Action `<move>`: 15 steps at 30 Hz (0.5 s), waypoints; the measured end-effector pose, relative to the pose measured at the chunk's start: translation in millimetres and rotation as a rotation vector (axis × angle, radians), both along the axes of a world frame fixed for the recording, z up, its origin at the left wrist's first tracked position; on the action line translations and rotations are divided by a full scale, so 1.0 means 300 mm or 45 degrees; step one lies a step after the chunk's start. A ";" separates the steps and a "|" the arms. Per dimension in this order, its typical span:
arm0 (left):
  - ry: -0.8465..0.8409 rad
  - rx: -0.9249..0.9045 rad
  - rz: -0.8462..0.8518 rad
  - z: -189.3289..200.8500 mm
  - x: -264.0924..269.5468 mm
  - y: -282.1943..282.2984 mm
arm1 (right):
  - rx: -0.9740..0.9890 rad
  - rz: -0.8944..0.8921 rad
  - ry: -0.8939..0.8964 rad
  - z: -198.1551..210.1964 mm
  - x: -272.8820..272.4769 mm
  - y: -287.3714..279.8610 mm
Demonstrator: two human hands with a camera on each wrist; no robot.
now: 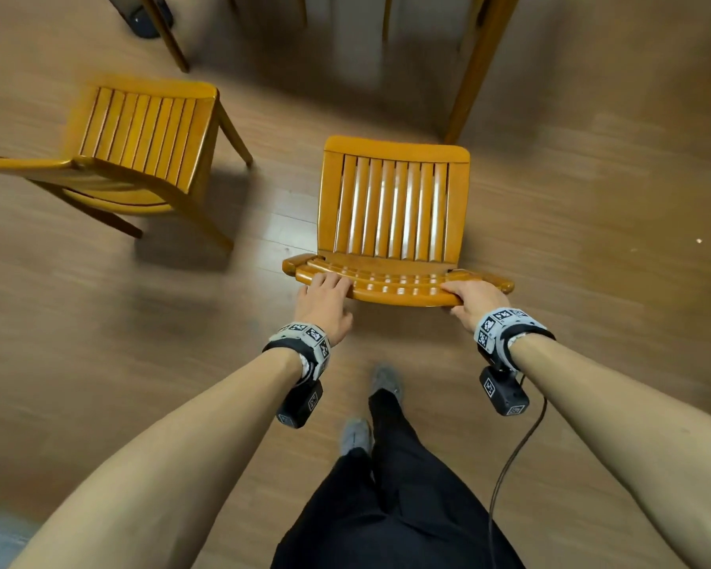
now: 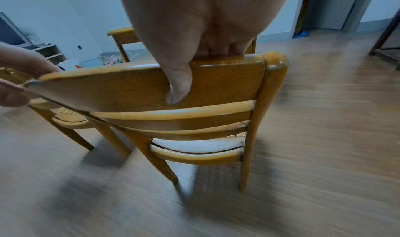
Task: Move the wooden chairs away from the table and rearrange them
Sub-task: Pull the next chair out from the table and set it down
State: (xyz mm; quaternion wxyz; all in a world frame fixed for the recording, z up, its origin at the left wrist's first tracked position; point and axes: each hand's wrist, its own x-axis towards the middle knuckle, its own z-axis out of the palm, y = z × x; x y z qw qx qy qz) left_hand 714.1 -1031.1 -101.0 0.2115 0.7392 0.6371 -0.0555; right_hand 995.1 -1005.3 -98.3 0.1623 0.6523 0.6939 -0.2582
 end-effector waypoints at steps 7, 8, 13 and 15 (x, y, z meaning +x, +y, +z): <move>-0.006 -0.055 -0.056 -0.001 -0.041 -0.122 | 0.007 -0.024 0.019 0.002 -0.042 -0.174; 0.000 -0.075 -0.069 0.004 -0.045 -0.128 | 0.011 -0.019 0.011 0.001 -0.048 -0.190; 0.034 -0.160 -0.108 0.029 -0.053 -0.104 | 0.023 -0.015 -0.009 0.023 -0.082 -0.202; 0.060 -0.179 -0.106 0.044 -0.043 -0.074 | 0.014 -0.002 0.012 0.044 -0.083 -0.184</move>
